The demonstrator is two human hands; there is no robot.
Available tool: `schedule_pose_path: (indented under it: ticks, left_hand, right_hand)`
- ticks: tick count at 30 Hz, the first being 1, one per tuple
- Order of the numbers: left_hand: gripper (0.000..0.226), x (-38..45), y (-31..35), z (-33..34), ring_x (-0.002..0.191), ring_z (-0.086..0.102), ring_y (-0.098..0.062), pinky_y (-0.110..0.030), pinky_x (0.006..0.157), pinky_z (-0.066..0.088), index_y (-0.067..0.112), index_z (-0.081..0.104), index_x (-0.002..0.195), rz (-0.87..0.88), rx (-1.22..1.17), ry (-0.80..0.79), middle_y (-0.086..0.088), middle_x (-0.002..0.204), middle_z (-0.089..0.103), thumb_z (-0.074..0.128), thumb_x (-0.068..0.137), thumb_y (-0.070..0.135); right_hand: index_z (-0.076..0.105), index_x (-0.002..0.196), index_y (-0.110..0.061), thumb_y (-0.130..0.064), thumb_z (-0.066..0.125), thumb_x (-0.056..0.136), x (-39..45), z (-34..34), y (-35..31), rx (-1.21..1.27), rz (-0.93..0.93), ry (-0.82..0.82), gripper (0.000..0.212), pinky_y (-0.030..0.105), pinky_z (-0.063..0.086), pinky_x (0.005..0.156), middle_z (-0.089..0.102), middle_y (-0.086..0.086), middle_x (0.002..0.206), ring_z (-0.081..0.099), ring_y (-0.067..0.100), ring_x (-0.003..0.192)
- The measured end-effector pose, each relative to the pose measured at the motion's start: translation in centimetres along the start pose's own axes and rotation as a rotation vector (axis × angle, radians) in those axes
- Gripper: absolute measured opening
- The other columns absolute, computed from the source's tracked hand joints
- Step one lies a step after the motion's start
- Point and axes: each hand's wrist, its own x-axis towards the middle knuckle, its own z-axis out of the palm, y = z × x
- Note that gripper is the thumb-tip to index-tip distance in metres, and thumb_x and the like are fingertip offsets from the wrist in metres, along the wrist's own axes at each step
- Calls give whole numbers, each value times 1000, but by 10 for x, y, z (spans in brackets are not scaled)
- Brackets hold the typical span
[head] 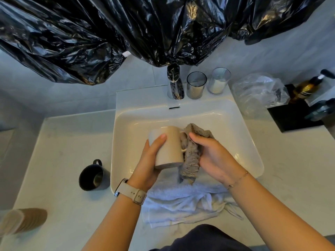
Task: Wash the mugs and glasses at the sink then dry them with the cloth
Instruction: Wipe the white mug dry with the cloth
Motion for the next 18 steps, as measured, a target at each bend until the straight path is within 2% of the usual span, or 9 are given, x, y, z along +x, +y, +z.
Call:
schedule_pose_path:
  ticks: [2, 4, 7, 9, 12, 13, 15, 18]
  left_hand:
    - [64, 1, -3, -1, 104, 69, -30, -45, 87, 57, 14, 59, 131, -105, -209, -3, -19, 120, 68, 72, 79, 49]
    - [67, 1, -7, -3, 106, 68, -31, -46, 91, 56, 11, 60, 130, -130, -253, -12, -21, 121, 67, 71, 77, 51]
    - [73, -1, -9, 0, 103, 69, -30, -44, 84, 58, 13, 60, 129, -123, -247, -51, -20, 118, 69, 78, 69, 51]
    - [70, -2, -9, 4, 101, 71, -25, -38, 77, 59, 17, 58, 128, -29, -158, -41, -15, 116, 71, 79, 69, 49]
    - [74, -4, -15, 12, 96, 70, -11, -28, 74, 57, 27, 51, 128, 204, 148, 110, -8, 117, 64, 78, 63, 51]
    - [76, -5, -18, 14, 92, 69, -7, -25, 72, 57, 29, 49, 127, 240, 182, 146, -6, 116, 62, 78, 61, 51]
    - [76, -6, -22, 15, 94, 70, -11, -28, 73, 58, 26, 51, 127, 213, 117, 149, -8, 118, 63, 79, 61, 50]
    - [72, -7, -21, 16, 104, 70, -26, -42, 78, 59, 22, 56, 129, 18, -98, 99, -13, 122, 67, 82, 67, 46]
  right_hand:
    - [76, 105, -8, -10, 58, 88, -3, -4, -5, 47, 19, -86, 25, 35, 56, 88, 71, 12, 112, 67, 23, 106]
    - [80, 94, -14, -8, 59, 81, -6, -4, -2, -12, -18, -94, 25, 29, 58, 82, 74, 8, 107, 70, 18, 100]
    - [79, 89, -16, -13, 66, 75, -6, -1, 7, -77, -129, 26, 20, 26, 58, 73, 76, 6, 99, 72, 17, 92]
    - [76, 92, -14, -25, 71, 74, -4, 1, 12, -127, -177, 142, 22, 27, 58, 70, 76, 7, 96, 73, 19, 90]
    - [74, 101, -13, -30, 66, 91, 3, 8, 19, -280, -190, 303, 22, 40, 60, 79, 75, 10, 99, 71, 28, 95]
    - [74, 103, -14, -31, 61, 95, 5, 9, 22, -327, -197, 330, 23, 45, 59, 84, 74, 11, 102, 70, 30, 98]
    - [72, 108, -14, -33, 54, 100, 5, 10, 26, -449, -212, 362, 27, 49, 56, 90, 72, 11, 105, 68, 28, 100]
    - [67, 113, -12, -31, 47, 102, 0, 6, 35, -606, -274, 367, 30, 38, 53, 93, 70, 7, 106, 66, 19, 102]
